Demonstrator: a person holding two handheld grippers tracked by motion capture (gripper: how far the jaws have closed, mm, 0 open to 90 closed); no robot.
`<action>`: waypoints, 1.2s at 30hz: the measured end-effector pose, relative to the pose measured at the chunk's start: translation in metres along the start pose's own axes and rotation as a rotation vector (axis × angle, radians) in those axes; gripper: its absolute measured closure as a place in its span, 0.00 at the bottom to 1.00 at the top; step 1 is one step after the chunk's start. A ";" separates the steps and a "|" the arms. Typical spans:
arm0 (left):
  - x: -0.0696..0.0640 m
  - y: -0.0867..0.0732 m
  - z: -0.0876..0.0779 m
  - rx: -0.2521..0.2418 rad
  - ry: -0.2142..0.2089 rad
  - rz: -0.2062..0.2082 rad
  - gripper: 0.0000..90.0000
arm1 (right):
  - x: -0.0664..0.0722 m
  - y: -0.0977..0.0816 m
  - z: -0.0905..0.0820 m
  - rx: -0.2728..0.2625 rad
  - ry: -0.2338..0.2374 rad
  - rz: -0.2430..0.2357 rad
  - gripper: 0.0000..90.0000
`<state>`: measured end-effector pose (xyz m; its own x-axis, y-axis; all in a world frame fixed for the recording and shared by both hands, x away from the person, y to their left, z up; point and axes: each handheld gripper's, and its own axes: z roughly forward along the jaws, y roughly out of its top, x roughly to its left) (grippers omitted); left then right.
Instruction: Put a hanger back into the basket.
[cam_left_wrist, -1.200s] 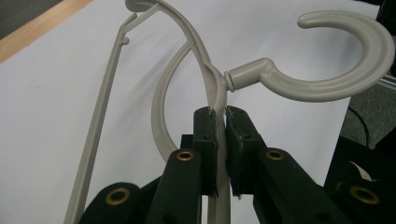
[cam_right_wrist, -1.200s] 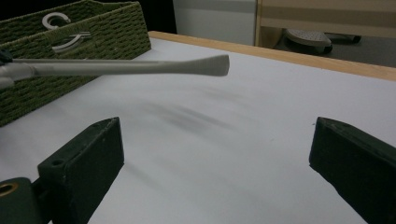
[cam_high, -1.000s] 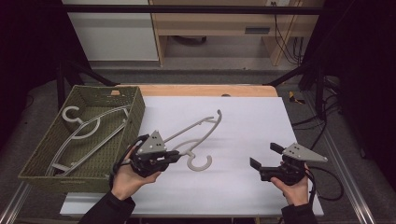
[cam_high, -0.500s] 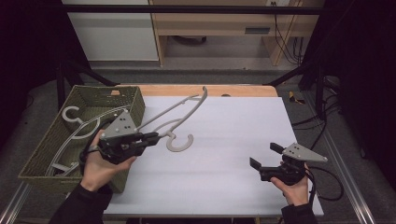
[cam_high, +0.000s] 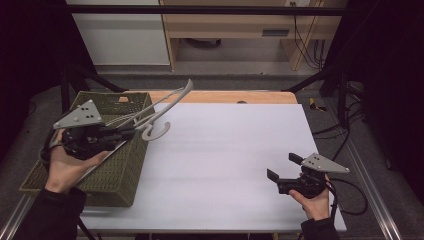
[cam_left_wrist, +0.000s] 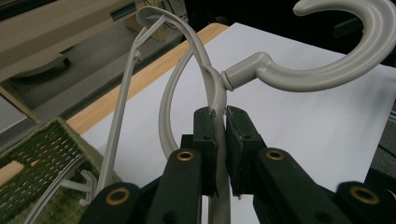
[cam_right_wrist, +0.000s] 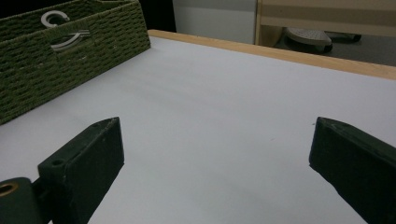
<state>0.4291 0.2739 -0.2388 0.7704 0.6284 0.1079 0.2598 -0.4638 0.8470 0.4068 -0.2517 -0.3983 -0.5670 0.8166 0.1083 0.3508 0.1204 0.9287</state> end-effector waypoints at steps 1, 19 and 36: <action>0.003 -0.002 -0.001 0.003 0.007 -0.002 0.92 | 0.000 0.000 0.000 0.001 0.000 0.000 0.04; 0.060 -0.055 -0.021 0.047 0.083 -0.086 0.92 | -0.002 0.000 -0.001 0.001 -0.007 0.005 0.04; 0.085 -0.096 -0.026 0.051 0.110 -0.155 0.92 | -0.002 -0.001 0.001 0.011 -0.003 0.004 0.04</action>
<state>0.4548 0.3878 -0.2975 0.6516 0.7577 0.0368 0.4015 -0.3856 0.8307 0.4081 -0.2526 -0.4000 -0.5631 0.8189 0.1110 0.3613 0.1231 0.9243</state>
